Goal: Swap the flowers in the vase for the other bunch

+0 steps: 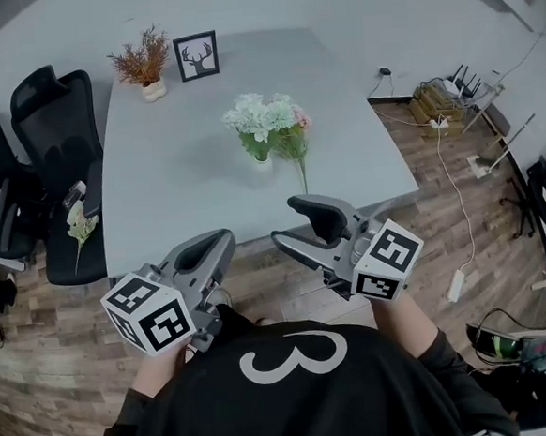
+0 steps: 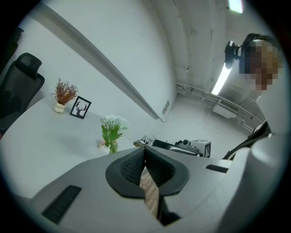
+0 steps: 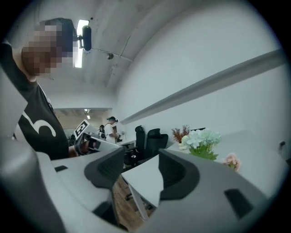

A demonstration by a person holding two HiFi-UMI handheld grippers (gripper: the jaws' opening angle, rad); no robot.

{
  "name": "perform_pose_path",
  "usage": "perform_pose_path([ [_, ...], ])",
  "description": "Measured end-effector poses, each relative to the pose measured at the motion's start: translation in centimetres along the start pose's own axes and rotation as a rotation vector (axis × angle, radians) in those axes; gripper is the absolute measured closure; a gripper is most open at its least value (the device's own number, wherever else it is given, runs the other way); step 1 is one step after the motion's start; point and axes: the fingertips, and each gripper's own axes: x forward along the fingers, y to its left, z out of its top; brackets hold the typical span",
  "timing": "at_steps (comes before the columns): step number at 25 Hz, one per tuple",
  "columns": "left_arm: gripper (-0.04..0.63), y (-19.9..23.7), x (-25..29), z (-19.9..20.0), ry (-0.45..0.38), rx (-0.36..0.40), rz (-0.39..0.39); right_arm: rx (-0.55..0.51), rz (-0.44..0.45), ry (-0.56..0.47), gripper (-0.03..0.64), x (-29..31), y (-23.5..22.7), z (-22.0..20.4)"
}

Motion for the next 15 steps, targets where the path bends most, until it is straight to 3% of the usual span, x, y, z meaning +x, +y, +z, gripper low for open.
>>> perform_pose_path([
  [3, 0.584, -1.9, -0.2, -0.1, 0.004, 0.034, -0.039, 0.093, -0.008, -0.03, 0.542, -1.3, 0.7, 0.1],
  [5, 0.584, -2.6, -0.3, -0.4, 0.019, 0.058, -0.061, 0.149, -0.012, -0.039, 0.6, -1.7, 0.9, -0.4],
  [11, 0.584, -2.6, -2.2, -0.7, 0.068, 0.087, -0.092, 0.252, 0.075, -0.036, 0.607, -0.4, 4.9, -1.4],
  [15, 0.584, -1.9, -4.3, -0.6, 0.088, 0.095, -0.1, 0.255, 0.034, -0.031, 0.609, 1.2, 6.3, -1.7],
])
